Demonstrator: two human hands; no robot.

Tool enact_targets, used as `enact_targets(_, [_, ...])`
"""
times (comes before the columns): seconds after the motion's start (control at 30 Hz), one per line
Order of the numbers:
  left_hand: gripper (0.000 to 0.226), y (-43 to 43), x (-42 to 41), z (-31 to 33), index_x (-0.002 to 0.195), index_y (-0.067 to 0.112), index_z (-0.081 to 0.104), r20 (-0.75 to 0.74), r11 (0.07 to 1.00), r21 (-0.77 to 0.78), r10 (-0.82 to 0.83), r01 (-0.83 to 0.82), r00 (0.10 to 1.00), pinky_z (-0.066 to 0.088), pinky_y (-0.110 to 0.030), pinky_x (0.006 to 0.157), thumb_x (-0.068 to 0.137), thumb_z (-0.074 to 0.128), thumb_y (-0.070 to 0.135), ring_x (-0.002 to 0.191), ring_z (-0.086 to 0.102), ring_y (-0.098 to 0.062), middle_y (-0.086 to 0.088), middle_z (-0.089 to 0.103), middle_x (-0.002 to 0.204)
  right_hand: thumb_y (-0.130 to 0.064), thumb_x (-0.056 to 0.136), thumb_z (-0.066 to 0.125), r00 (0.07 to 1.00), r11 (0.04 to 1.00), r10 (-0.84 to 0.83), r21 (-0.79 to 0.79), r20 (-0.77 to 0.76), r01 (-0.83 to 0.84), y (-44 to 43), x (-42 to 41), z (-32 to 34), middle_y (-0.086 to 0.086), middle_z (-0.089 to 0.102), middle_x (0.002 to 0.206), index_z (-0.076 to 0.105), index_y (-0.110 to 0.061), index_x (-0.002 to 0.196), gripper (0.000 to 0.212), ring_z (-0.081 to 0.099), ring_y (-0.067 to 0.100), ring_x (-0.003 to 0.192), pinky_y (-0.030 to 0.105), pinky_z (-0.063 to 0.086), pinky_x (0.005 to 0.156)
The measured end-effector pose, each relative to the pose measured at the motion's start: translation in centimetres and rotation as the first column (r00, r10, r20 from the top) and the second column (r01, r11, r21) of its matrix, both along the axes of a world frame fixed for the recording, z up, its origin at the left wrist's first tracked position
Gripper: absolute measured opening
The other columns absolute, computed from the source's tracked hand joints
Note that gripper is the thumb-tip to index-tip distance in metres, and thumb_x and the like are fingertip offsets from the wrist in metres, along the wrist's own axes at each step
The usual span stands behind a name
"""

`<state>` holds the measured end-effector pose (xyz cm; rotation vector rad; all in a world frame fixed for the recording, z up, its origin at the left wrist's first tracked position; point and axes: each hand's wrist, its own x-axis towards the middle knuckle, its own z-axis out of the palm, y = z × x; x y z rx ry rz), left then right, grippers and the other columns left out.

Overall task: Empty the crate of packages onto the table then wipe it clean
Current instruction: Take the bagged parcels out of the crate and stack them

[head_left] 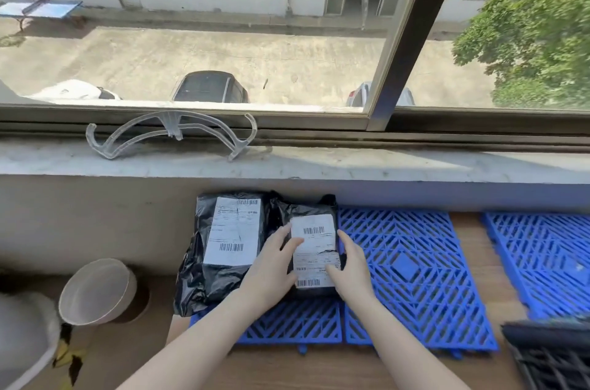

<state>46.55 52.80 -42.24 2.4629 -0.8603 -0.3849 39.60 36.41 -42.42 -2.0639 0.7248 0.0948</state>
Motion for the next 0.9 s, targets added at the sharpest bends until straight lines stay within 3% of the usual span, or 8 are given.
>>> enact_targets(0.07, [0.055, 0.2, -0.3, 0.1, 0.144, 0.018, 0.042, 0.085, 0.992, 0.062, -0.115, 0.110, 0.990, 0.032, -0.036, 0.113, 0.091, 0.059, 0.021, 0.142, 0.027, -0.021, -0.004, 0.036, 0.150, -0.013, 0.091, 0.055, 0.999, 0.994, 0.048, -0.103, 0.021, -0.046, 0.2, -1.0, -0.3, -0.007, 0.031, 0.145, 0.034, -0.029, 0.145, 0.060, 0.039, 0.012, 0.130, 0.022, 0.038, 0.094])
enact_targets(0.13, [0.058, 0.4, -0.6, -0.1, 0.146, 0.019, 0.039, 0.119, 0.952, 0.222, -0.239, 0.208, 0.964, 0.030, -0.038, 0.114, 0.092, 0.057, 0.031, 0.139, 0.031, -0.026, -0.006, 0.041, 0.145, -0.012, 0.092, 0.053, 0.992, 0.983, 0.129, -0.133, -0.019, -0.130, 0.6, -1.7, -0.7, -0.010, 0.025, 0.151, 0.035, -0.030, 0.144, 0.058, 0.033, 0.009, 0.134, 0.021, 0.036, 0.101])
enact_targets(0.27, [0.075, 0.4, -0.9, -0.5, 0.152, 0.026, 0.022, 0.127, 0.849, 0.471, -0.332, 0.238, 0.935, -0.002, -0.045, 0.122, 0.090, 0.056, 0.048, 0.149, 0.009, -0.027, -0.008, 0.016, 0.161, -0.014, 0.089, 0.054, 0.953, 0.949, 0.264, -0.138, -0.150, -0.285, 1.2, -1.4, -1.2, -0.013, 0.006, 0.159, 0.022, -0.030, 0.151, 0.072, 0.022, 0.011, 0.142, 0.022, 0.039, 0.101])
enact_targets(0.5, [0.077, 0.1, 0.0, -0.2, 0.154, 0.029, 0.016, 0.142, 0.789, 0.589, -0.313, 0.174, 0.939, -0.012, -0.056, 0.118, 0.091, 0.052, 0.054, 0.151, 0.001, -0.029, -0.008, 0.005, 0.164, -0.016, 0.086, 0.057, 0.914, 0.929, 0.351, -0.047, -0.204, -0.367, 0.5, 0.7, -1.3, -0.016, -0.006, 0.159, 0.011, -0.033, 0.153, 0.083, 0.015, 0.013, 0.145, 0.030, 0.038, 0.107])
enact_targets(0.7, [0.068, -0.4, 0.1, 1.3, 0.150, 0.026, 0.030, 0.155, 0.848, 0.509, -0.258, 0.147, 0.954, -0.003, -0.049, 0.120, 0.091, 0.052, 0.052, 0.149, 0.013, -0.022, -0.002, 0.024, 0.159, -0.019, 0.089, 0.057, 0.936, 0.941, 0.328, -0.046, -0.126, -0.336, -0.6, -0.2, 0.4, -0.013, 0.001, 0.160, 0.016, -0.033, 0.152, 0.077, 0.011, 0.014, 0.146, 0.031, 0.028, 0.113])
enact_targets(0.9, [0.059, -3.2, -0.7, 6.3, 0.143, 0.025, 0.043, 0.208, 0.986, 0.161, -0.072, 0.038, 0.976, 0.031, -0.032, 0.109, 0.091, 0.057, 0.048, 0.131, 0.041, -0.020, 0.004, 0.049, 0.140, -0.026, 0.095, 0.056, 0.967, 0.959, 0.250, -0.148, 0.053, -0.240, -5.2, -3.2, 6.4, -0.013, 0.014, 0.158, 0.022, -0.034, 0.150, 0.065, 0.016, 0.011, 0.145, 0.034, 0.023, 0.115])
